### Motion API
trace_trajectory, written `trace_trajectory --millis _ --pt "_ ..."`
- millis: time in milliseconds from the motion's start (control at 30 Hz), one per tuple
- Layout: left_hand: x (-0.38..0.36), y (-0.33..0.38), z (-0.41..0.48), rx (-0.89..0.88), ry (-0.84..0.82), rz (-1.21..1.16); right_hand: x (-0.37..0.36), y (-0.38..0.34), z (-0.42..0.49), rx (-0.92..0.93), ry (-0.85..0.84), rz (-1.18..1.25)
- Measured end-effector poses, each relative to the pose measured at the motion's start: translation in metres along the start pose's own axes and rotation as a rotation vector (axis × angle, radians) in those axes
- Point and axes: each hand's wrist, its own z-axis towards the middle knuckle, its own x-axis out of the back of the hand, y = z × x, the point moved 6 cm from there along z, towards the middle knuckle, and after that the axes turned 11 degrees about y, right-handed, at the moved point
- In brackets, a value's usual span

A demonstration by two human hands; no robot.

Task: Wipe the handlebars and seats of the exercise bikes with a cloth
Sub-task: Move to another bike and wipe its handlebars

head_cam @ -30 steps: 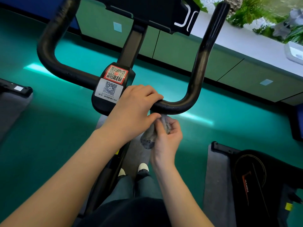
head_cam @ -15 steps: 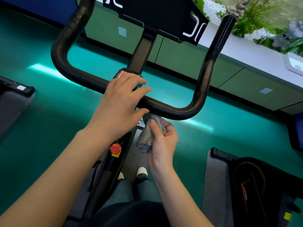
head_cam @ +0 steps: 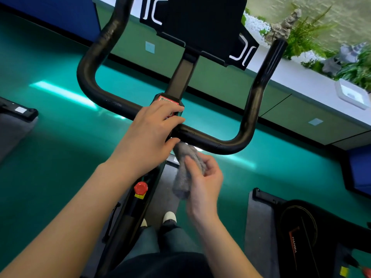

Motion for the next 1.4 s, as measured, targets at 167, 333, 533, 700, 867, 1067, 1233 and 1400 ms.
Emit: trace_trajectory --millis 167,333,533,700,867,1067,1233,1400 --pt "-0.002 -0.003 0.000 0.008 0.008 -0.024 0.063 -0.068 0.021 0.401 0.197 -0.017" --pt "-0.004 -0.003 0.001 0.016 0.025 -0.018 0.059 -0.078 0.042 0.545 0.326 -0.182" --pt "-0.005 -0.003 0.002 0.020 0.038 0.007 0.012 -0.056 0.004 0.694 0.218 -0.319" --pt "-0.006 -0.003 -0.001 0.022 0.033 0.001 0.022 -0.083 0.019 0.756 0.262 -0.437" --pt "-0.005 -0.002 -0.004 0.049 0.050 -0.002 -0.009 -0.086 0.022 0.789 0.122 -0.612" --pt "0.006 -0.011 -0.008 0.075 0.090 0.028 -0.061 -0.085 0.006 0.926 -0.112 -0.619" --pt "0.007 -0.013 -0.011 0.070 0.058 0.011 -0.046 -0.081 -0.008 1.044 -0.198 -0.568" --pt "0.009 -0.015 -0.012 0.058 0.027 -0.006 -0.037 -0.072 -0.014 1.003 -0.141 -0.474"
